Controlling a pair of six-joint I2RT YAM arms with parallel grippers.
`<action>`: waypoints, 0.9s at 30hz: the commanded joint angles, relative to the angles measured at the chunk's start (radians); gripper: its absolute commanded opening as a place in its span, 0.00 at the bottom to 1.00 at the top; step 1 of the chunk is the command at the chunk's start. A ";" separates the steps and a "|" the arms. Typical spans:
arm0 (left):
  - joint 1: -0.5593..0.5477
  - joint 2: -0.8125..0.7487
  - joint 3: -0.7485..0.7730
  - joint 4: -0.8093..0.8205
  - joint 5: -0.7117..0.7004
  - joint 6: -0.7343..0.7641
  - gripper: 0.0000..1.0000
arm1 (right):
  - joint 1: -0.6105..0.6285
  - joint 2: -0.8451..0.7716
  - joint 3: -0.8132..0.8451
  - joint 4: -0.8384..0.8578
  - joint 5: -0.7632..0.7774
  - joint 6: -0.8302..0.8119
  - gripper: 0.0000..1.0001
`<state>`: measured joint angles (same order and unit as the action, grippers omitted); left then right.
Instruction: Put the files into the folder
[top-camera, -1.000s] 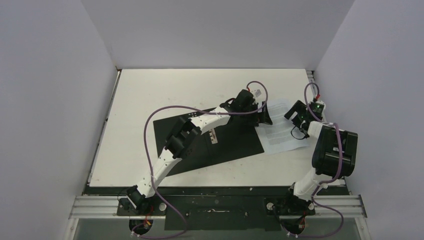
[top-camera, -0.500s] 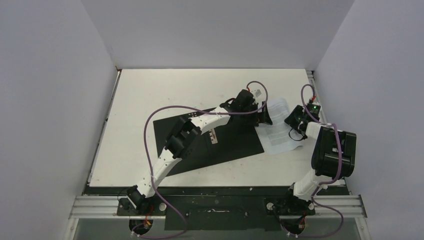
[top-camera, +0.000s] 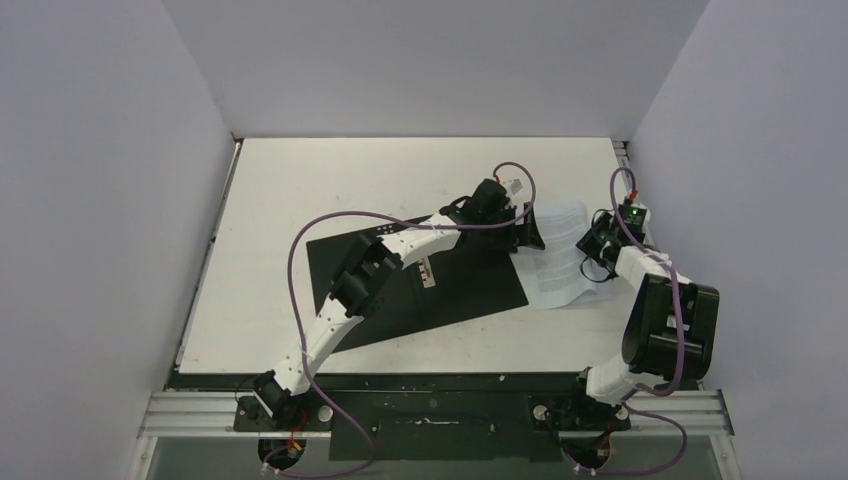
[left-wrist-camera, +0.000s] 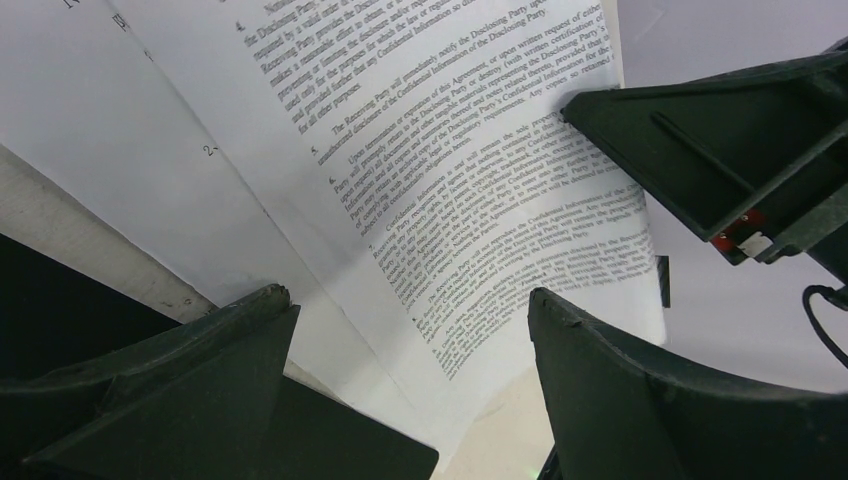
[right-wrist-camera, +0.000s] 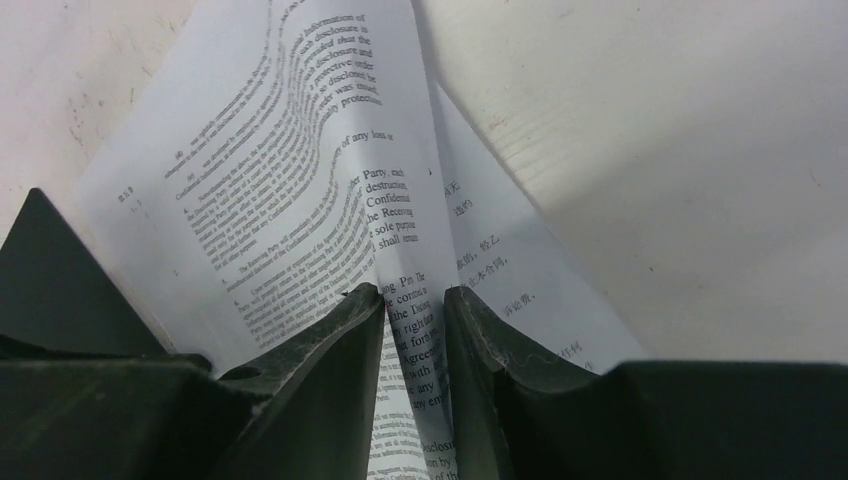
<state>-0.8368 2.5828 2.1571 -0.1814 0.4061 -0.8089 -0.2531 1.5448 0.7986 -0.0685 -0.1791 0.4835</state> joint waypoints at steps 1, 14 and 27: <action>0.002 0.044 -0.005 -0.048 -0.023 0.008 0.87 | 0.008 -0.073 0.049 -0.026 0.038 0.004 0.29; 0.009 -0.011 -0.051 0.011 0.016 -0.001 0.87 | 0.009 -0.212 0.091 -0.096 0.016 0.010 0.22; 0.060 -0.289 -0.273 0.193 0.092 -0.064 0.87 | 0.011 -0.352 0.115 -0.136 -0.076 0.027 0.21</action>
<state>-0.8085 2.4512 1.9316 -0.0753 0.4702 -0.8471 -0.2478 1.2488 0.8661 -0.2184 -0.2085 0.4908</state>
